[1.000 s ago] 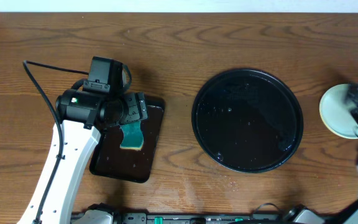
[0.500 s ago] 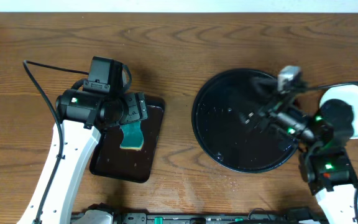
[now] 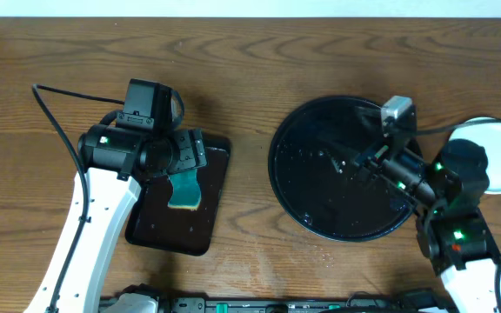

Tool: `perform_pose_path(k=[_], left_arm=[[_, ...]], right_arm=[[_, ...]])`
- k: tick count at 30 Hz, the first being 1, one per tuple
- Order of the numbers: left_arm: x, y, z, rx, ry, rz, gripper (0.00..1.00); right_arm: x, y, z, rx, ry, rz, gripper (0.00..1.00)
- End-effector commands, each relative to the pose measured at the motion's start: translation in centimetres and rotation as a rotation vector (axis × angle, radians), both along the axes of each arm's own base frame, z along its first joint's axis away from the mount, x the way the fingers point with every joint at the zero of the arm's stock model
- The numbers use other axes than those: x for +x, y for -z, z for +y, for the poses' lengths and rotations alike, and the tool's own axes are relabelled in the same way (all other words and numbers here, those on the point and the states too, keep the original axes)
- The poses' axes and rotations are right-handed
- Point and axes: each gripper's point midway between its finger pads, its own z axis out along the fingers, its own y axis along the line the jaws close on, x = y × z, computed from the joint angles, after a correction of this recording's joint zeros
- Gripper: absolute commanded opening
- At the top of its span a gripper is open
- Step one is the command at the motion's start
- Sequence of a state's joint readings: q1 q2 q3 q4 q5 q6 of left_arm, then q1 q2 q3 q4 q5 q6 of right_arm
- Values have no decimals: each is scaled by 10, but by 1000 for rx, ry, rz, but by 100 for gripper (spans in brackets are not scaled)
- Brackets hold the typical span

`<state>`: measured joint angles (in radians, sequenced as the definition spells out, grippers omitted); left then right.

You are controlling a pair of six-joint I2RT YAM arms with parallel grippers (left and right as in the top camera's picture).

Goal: Clean dirty plates on tray and stack at the side

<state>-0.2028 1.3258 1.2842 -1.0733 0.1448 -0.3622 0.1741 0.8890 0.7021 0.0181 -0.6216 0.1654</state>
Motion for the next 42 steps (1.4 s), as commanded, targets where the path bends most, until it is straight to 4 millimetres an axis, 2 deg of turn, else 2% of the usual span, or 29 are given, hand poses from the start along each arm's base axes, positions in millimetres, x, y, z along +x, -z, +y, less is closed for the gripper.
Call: perform_pose_path(k=[1, 6, 12, 17, 22, 28, 33, 42], left_arm=[[0, -1, 1, 0, -1, -1, 85], [0, -1, 1, 0, -1, -1, 85], [0, -1, 1, 0, -1, -1, 85], [0, -1, 1, 0, -1, -1, 85], [0, -1, 1, 0, -1, -1, 85], [0, -1, 1, 0, -1, -1, 85], [0, -1, 1, 0, -1, -1, 85], [0, -1, 1, 0, -1, -1, 85]], right_arm=[[2, 11, -46, -140, 279, -127, 99], [-20, 35, -75, -143, 435, -185, 99], [-46, 77, -84, -131, 462, -236, 99], [-56, 92, -96, -106, 514, -305, 99], [-54, 105, -99, -109, 528, -302, 99], [-54, 111, -98, -120, 525, -277, 99], [-54, 137, -98, -161, 515, -180, 99], [-54, 138, -98, -162, 514, -177, 99]])
